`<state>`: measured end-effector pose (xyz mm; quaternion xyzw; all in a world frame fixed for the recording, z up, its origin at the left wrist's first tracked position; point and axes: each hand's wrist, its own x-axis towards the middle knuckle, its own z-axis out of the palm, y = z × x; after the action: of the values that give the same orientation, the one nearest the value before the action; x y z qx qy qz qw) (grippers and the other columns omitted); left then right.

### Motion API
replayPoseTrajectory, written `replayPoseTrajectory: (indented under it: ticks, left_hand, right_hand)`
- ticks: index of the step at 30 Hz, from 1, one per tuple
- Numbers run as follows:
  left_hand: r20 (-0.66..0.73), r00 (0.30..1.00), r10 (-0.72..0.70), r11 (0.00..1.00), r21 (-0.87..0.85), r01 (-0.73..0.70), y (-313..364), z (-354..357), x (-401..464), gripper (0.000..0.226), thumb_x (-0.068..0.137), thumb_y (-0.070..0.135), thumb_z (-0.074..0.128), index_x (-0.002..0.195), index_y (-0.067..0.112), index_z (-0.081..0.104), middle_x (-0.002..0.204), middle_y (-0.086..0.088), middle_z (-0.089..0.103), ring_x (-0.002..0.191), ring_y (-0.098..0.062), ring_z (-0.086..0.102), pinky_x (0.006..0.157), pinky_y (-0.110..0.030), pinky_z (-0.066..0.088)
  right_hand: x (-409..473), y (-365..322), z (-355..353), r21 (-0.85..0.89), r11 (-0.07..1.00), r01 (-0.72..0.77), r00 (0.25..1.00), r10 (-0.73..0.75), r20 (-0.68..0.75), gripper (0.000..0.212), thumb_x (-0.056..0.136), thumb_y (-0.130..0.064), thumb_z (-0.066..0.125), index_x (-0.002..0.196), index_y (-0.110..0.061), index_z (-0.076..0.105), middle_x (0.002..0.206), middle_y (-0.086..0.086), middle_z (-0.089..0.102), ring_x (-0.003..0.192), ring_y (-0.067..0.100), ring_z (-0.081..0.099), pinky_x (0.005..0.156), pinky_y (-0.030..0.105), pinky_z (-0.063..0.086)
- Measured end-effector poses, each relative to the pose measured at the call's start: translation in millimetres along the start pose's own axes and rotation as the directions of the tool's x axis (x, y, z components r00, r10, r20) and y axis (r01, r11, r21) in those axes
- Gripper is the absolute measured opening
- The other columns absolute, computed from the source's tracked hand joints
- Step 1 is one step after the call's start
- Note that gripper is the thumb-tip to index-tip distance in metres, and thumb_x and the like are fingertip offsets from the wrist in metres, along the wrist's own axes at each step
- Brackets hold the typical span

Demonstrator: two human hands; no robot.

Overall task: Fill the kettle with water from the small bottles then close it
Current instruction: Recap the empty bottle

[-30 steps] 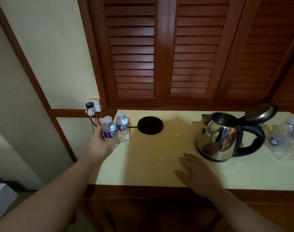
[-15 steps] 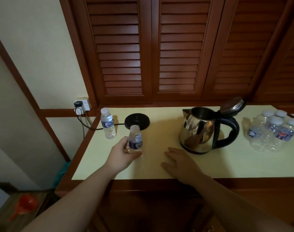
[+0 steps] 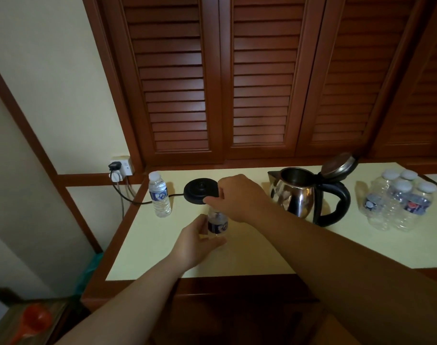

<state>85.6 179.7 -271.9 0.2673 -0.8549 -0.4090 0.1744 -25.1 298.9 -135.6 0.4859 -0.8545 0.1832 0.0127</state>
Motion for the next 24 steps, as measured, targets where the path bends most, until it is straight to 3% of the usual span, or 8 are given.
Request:
replayPoseTrajectory:
  ticks: [5,10,13,15,17,20,22,24]
  left_hand:
    - [0.050,0.998,-0.026,1.000,-0.001,0.026,0,0,2,0.045,0.074,0.043,0.085,0.109,0.024,0.063,0.103,0.005,0.072,0.094,-0.014,0.069,0.085,-0.039,0.056]
    - [0.117,0.993,0.019,1.000,0.006,-0.020,5,-5,2,0.039,0.087,0.037,0.080,0.119,0.036,0.058,0.105,0.022,0.067,0.090,0.007,0.064,0.076,-0.012,0.048]
    - [0.134,0.990,0.040,0.999,0.000,-0.041,5,-7,2,0.042,0.087,0.037,0.079,0.123,0.041,0.057,0.107,0.025,0.067,0.091,0.016,0.062,0.074,-0.007,0.045]
    - [0.143,0.989,0.041,0.999,-0.007,-0.040,4,-8,2,0.041,0.087,0.037,0.078,0.123,0.040,0.058,0.109,0.021,0.069,0.092,0.017,0.062,0.077,-0.011,0.047]
    - [0.148,0.988,0.040,0.999,-0.022,-0.037,3,-7,2,0.040,0.088,0.036,0.078,0.123,0.038,0.059,0.109,0.018,0.070,0.091,0.016,0.063,0.079,-0.014,0.048]
    - [0.137,0.989,0.053,0.998,-0.027,-0.049,2,-6,2,0.040,0.088,0.037,0.079,0.123,0.036,0.059,0.110,0.016,0.070,0.093,0.015,0.062,0.079,-0.017,0.048]
    - [0.131,0.989,0.062,0.998,-0.022,-0.060,1,-6,1,0.043,0.088,0.039,0.078,0.126,0.039,0.058,0.112,0.019,0.069,0.095,0.013,0.063,0.079,-0.015,0.048]
    - [0.135,0.989,0.064,0.998,-0.018,-0.062,2,-6,1,0.043,0.088,0.039,0.079,0.125,0.039,0.058,0.113,0.020,0.068,0.098,0.007,0.064,0.076,-0.009,0.046]
  right_hand:
    - [10,-11,-6,-0.161,0.986,0.031,0.998,-0.022,0.059,0.047,0.090,-0.057,0.064,0.113,-0.017,0.064,0.070,-0.008,0.043,0.074,0.016,0.057,0.064,0.029,0.045]
    - [19,-14,-14,-0.112,0.989,0.096,0.980,-0.075,0.183,0.032,0.089,-0.037,0.071,0.095,-0.010,0.055,0.072,-0.002,0.049,0.061,0.011,0.050,0.054,0.023,0.038]
    - [23,-13,-19,-0.137,0.970,0.198,0.938,-0.148,0.312,0.019,0.086,-0.026,0.072,0.087,-0.009,0.063,0.074,0.004,0.057,0.062,0.018,0.053,0.056,0.026,0.041]
    - [27,-8,-24,-0.096,0.957,0.273,0.906,-0.222,0.360,0.012,0.086,-0.021,0.070,0.089,-0.010,0.072,0.084,0.004,0.063,0.071,0.020,0.056,0.059,0.027,0.041]
    - [27,-4,-29,-0.016,0.956,0.294,0.889,-0.267,0.373,0.018,0.089,-0.018,0.068,0.105,-0.017,0.077,0.103,-0.001,0.066,0.091,0.019,0.061,0.070,0.027,0.046]
    - [25,-3,-27,0.017,0.965,0.261,0.901,-0.250,0.354,0.035,0.085,-0.028,0.074,0.117,-0.016,0.069,0.107,-0.001,0.062,0.096,0.023,0.062,0.071,0.030,0.047]
    - [24,-3,-21,-0.070,0.973,0.219,0.929,-0.186,0.321,0.045,0.085,-0.045,0.075,0.110,-0.008,0.067,0.102,0.011,0.064,0.084,0.026,0.062,0.062,0.031,0.043]
    - [21,-4,-20,-0.107,0.976,0.189,0.943,-0.150,0.296,0.038,0.092,-0.041,0.070,0.101,-0.004,0.069,0.099,0.018,0.067,0.076,0.024,0.059,0.060,0.029,0.041]
